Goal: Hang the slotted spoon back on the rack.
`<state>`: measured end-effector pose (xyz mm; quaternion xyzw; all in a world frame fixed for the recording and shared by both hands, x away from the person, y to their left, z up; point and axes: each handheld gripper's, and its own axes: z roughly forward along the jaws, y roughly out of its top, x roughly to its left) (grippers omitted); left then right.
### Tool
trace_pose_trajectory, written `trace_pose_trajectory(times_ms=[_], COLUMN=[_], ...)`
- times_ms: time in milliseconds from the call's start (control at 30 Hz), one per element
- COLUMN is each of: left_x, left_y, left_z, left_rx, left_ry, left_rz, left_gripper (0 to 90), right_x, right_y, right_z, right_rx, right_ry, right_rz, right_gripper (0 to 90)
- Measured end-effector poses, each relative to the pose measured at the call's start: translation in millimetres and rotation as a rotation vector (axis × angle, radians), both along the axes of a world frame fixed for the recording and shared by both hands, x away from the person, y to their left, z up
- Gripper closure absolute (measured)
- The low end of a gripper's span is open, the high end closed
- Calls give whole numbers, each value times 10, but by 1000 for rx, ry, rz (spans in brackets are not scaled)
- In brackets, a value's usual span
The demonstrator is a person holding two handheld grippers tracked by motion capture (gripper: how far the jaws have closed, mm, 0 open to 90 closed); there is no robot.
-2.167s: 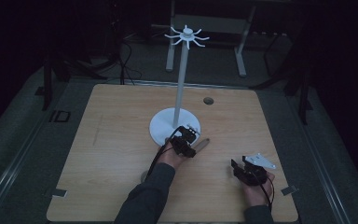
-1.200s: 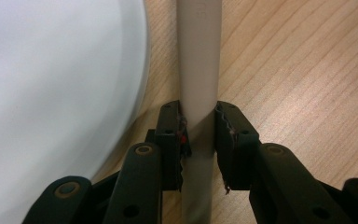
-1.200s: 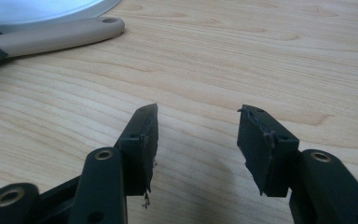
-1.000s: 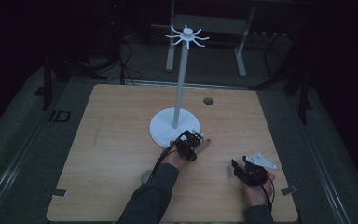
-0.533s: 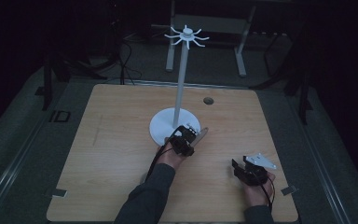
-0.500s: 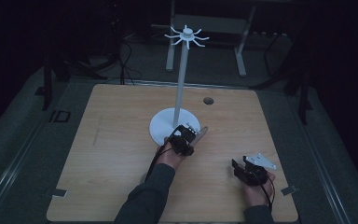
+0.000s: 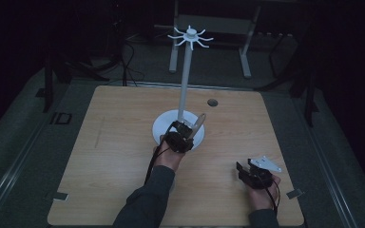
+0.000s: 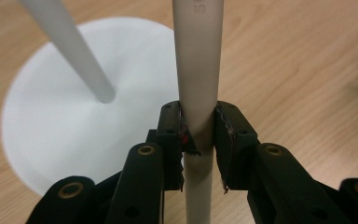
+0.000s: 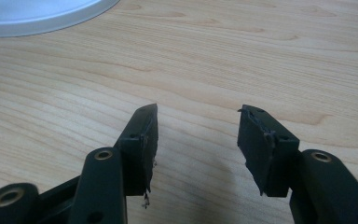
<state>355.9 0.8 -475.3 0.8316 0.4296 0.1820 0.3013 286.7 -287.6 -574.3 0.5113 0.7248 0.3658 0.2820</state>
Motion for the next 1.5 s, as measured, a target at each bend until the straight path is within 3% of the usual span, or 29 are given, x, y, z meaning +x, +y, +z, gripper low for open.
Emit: trace_pose_trajectory(times_ms=[100, 133, 333, 600, 833, 1167, 1500], left_x=[-9, -33, -44, -49, -78, -153, -192], left_y=[14, 53, 121, 164, 226, 246, 286], left_z=[23, 92, 203, 347, 506, 592, 649], left_rx=[-6, -27, -53, -73, -100, -125, -153], left_ry=[-10, -43, -86, -136, -209, -296, -357], left_rz=[8, 29, 66, 81, 107, 133, 159], left_gripper=[732, 733, 733, 733, 733, 733, 733], right_x=[1, 0, 1, -1, 0, -1, -1], right_y=[1, 4, 4, 13, 12, 14, 16], right_z=[0, 0, 0, 0, 0, 0, -1], right_rx=[0, 0, -2, -4, -3, -4, -5], right_ry=[0, 0, 0, 0, 0, 0, -1], right_rz=[1, 1, 2, 4, 4, 6, 8], right_gripper=[475, 475, 475, 475, 475, 475, 474])
